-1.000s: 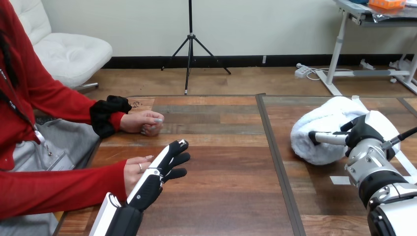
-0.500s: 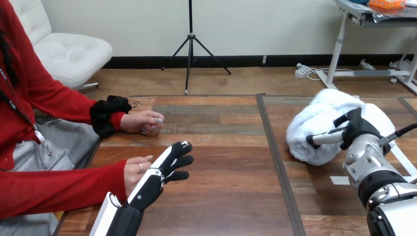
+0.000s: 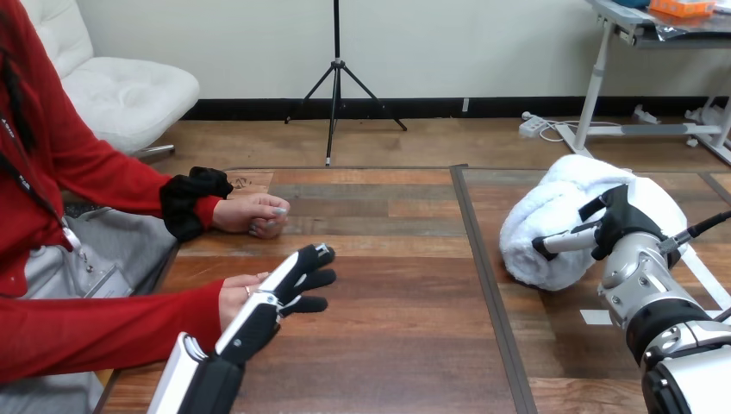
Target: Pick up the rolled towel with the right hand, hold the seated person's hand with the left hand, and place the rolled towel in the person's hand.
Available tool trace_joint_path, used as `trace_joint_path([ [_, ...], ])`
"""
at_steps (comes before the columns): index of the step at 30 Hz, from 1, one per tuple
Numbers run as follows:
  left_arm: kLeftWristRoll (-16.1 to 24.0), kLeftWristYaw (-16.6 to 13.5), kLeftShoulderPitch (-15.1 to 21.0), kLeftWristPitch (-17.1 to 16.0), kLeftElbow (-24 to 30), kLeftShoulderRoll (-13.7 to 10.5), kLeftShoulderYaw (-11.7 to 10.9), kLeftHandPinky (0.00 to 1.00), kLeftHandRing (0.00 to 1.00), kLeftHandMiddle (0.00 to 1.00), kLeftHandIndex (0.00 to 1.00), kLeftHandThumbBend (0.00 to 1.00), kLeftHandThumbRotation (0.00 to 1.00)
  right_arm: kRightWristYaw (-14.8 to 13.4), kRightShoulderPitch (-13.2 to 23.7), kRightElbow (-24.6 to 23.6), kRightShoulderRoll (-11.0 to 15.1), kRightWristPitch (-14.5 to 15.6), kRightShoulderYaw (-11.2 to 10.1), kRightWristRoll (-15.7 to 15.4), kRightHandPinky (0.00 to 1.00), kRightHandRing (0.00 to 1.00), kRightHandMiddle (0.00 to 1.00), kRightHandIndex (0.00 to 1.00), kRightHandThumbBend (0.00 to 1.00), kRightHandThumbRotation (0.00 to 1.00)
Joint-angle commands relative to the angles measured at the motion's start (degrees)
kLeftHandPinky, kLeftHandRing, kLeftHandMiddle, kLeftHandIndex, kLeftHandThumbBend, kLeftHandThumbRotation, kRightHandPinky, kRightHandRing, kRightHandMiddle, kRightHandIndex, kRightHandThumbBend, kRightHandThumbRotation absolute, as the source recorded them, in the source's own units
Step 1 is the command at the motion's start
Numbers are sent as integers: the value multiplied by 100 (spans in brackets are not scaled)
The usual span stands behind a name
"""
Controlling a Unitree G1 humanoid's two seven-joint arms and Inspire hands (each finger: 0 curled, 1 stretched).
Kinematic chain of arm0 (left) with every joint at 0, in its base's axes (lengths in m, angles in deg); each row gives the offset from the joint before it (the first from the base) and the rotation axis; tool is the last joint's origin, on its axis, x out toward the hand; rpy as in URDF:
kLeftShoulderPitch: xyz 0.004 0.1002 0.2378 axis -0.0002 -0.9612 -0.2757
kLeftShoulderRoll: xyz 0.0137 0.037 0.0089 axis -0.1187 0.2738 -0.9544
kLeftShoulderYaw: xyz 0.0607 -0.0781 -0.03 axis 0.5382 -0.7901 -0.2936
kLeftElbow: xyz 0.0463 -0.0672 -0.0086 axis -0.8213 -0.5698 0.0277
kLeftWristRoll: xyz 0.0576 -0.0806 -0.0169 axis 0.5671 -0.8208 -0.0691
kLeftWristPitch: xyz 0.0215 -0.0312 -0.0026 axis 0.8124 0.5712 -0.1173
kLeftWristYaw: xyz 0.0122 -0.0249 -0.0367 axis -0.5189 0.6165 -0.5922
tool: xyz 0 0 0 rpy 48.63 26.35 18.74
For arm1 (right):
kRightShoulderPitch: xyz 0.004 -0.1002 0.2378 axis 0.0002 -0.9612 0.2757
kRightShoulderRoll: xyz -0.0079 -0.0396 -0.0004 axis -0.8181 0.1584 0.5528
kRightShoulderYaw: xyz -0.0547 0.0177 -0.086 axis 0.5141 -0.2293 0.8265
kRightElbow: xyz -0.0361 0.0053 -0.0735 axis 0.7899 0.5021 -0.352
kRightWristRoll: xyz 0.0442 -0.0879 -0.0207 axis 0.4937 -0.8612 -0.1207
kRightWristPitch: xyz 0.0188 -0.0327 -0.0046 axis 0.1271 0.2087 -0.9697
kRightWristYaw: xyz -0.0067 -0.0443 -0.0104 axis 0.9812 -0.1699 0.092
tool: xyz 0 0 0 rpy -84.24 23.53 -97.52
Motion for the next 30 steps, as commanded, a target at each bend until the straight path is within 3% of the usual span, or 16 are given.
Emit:
trace_joint_path([
  [1, 90, -93, 330, -141, 155, 76, -83, 73, 83, 89, 90, 100, 59, 43, 56, -115, -105, -169, 97, -64, 23, 32, 43, 68, 82, 0],
  [11, 43, -88, 356, -100, 135, 51, -25, 73, 83, 89, 90, 100, 59, 139, 41, -163, -158, -376, -4, 103, 34, 44, 52, 51, 88, 0],
  [16, 24, -87, 402, -109, 88, 44, -15, 73, 83, 89, 90, 100, 59, 193, -39, -172, -142, -611, -58, 186, 37, 46, 52, 48, 89, 0],
  [21, -101, -43, 429, -80, 41, -1, 68, 74, 84, 89, 90, 100, 57, 279, -106, -176, -127, -800, -71, 226, 36, 43, 48, 46, 89, 0],
  [30, 53, -94, 500, -93, -16, 48, -40, 74, 83, 89, 90, 100, 58, 334, -272, -201, -99, -1265, -80, 272, 33, 39, 47, 42, 87, 0],
])
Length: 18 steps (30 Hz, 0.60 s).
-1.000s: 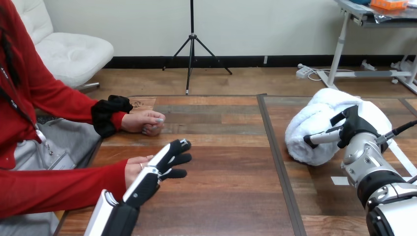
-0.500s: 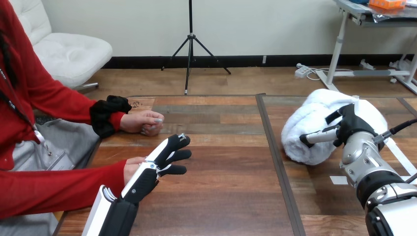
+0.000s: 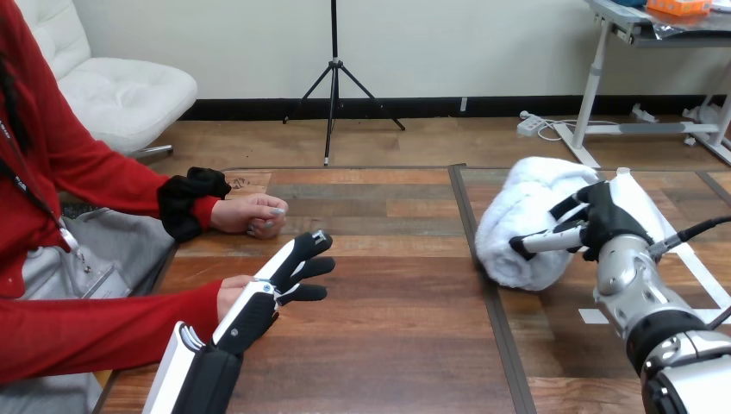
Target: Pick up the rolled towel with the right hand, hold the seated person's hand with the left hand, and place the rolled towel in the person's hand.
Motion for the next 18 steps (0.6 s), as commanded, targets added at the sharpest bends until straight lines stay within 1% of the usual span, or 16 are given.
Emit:
trace_joint_path([
  [1, 25, -49, 347, -62, -7, 19, -40, 74, 83, 89, 90, 100, 58, 82, -68, -197, -79, -320, 8, 35, 32, 39, 46, 41, 87, 0],
  [6, -59, -18, 380, -29, -18, -19, 3, 74, 83, 89, 90, 100, 58, 107, -144, -202, -59, -477, 83, -28, 32, 38, 45, 40, 87, 0],
  [7, -88, -7, 390, -33, -27, -32, 18, 74, 83, 89, 90, 100, 57, 115, -184, -212, -52, -590, 79, -22, 32, 38, 45, 40, 87, 0],
  [9, -121, 5, 410, -38, -44, -49, 32, 75, 84, 89, 90, 100, 57, 122, -224, -223, -47, -723, 69, -8, 32, 37, 43, 39, 87, 0],
  [12, 3, -45, 437, -64, -49, -2, -59, 75, 84, 89, 90, 100, 57, 121, -275, -238, -34, -859, 123, -58, 31, 36, 42, 38, 87, 0],
  [16, -9, -48, 456, -45, -48, -1, -61, 74, 84, 89, 90, 100, 58, 108, -332, -264, -23, -987, 222, -151, 30, 35, 41, 37, 87, 0],
  [18, -13, -45, 470, -36, -51, -8, -65, 74, 84, 89, 90, 100, 58, 120, -353, -273, -21, -1049, 233, -152, 32, 35, 40, 36, 87, 0],
])
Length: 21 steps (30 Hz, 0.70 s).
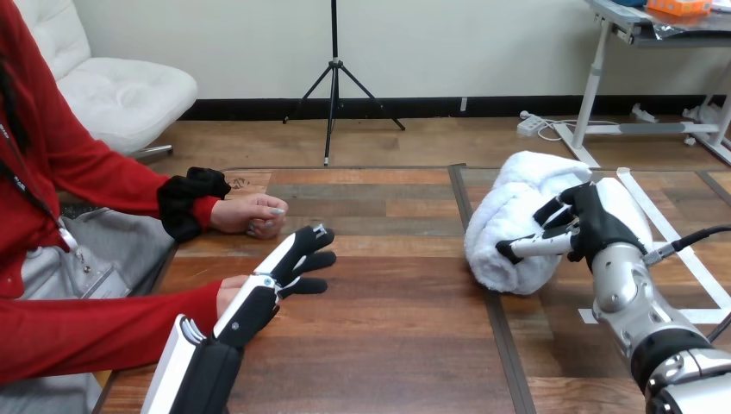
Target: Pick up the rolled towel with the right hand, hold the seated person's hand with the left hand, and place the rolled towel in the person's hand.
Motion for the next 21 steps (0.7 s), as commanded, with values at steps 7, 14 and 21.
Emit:
trace_joint_path([
  [7, -32, -51, 404, -70, -74, 1, -45, 73, 83, 88, 89, 100, 59, 58, -159, -266, -31, -512, 256, -128, 33, 35, 40, 37, 86, 0],
  [14, -180, 20, 466, -22, -127, -76, 26, 73, 83, 88, 89, 100, 58, -20, -258, -326, 40, -795, 431, -281, 33, 37, 42, 38, 84, 0],
  [21, -112, -4, 488, 10, -128, -57, -32, 73, 83, 88, 89, 100, 58, -67, -357, -372, 120, -1076, 500, -352, 36, 40, 42, 38, 84, 0],
])
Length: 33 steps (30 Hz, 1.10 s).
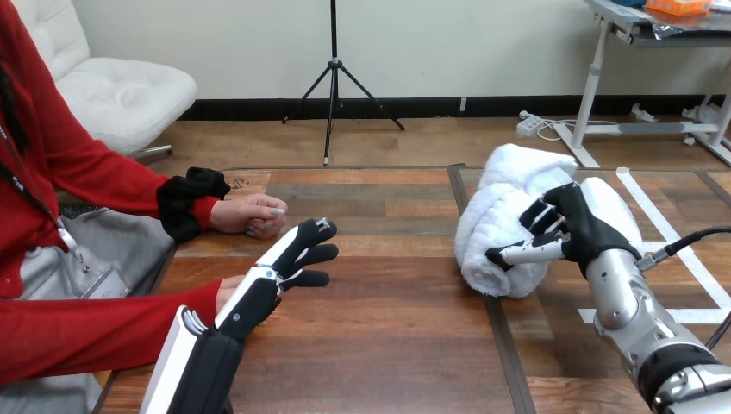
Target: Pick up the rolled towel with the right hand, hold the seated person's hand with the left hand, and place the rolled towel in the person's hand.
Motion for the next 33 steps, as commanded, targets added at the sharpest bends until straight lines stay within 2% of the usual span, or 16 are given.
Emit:
trace_joint_path([
  [1, -9, -36, 295, 11, -21, -23, -76, 73, 83, 88, 89, 100, 58, 22, -97, -232, 1, -306, 173, -107, 36, 40, 43, 38, 84, 0],
  [9, -42, -2, 325, 18, 0, -91, -85, 72, 83, 88, 89, 100, 58, 106, -128, -246, 107, -399, 246, -158, 37, 41, 43, 38, 83, 0],
  [15, 17, -65, 352, 4, -11, -32, -144, 72, 82, 88, 89, 100, 59, 360, -104, -259, 237, -458, 288, -183, 38, 41, 42, 38, 80, 0],
  [21, -142, 4, 362, 25, -42, -103, -56, 71, 82, 87, 89, 100, 58, 699, -96, -250, 411, -678, 315, -181, 38, 40, 42, 38, 79, 0],
  [27, -158, 32, 364, 49, -25, -154, -52, 72, 83, 88, 89, 100, 57, 850, -80, -255, 558, -842, 357, -222, 38, 40, 42, 39, 78, 0],
  [33, -79, -34, 382, -21, -61, -89, -135, 72, 82, 87, 89, 100, 56, 996, -65, -291, 738, -1165, 454, -314, 36, 39, 43, 41, 78, 0],
])
